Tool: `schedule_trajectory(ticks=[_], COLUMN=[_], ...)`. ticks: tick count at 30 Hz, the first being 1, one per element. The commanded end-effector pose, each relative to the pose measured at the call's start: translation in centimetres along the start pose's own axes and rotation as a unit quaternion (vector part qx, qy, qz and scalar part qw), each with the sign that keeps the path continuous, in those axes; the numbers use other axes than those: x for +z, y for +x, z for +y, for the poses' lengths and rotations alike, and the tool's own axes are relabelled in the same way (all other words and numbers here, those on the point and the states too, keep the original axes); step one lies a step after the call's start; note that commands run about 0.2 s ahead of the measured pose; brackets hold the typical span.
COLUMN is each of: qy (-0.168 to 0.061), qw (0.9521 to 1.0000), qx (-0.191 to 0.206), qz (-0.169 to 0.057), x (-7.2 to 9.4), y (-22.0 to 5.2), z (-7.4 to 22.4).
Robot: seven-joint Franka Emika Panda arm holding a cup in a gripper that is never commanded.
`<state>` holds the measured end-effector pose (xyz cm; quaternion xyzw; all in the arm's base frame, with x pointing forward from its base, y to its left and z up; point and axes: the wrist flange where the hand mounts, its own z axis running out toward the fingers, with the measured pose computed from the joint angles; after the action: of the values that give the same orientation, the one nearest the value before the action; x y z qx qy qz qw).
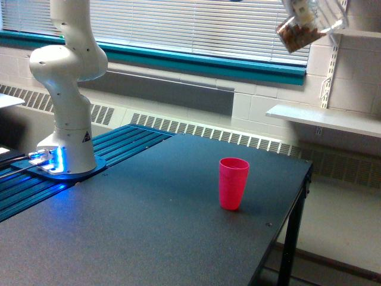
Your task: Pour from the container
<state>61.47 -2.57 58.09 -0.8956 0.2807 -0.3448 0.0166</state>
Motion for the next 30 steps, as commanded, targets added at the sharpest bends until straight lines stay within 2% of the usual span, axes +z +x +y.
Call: schedule_trajectory(ticks=[1,8,19,30], qy=[-0.002,-0.014,-0.035,-0.063], qw=[0.9999,0.9998,0.9994,0.9975], qx=[-0.011,-0.016,-0.003,0.01], qz=[-0.002,-0.006,-0.005,-0.029], x=[-1.0,-1.2,-2.1,-1.4], y=[-1.9,-4.6,-8.9,-13.9], z=[-0.9,-0.1,3.1,6.6])
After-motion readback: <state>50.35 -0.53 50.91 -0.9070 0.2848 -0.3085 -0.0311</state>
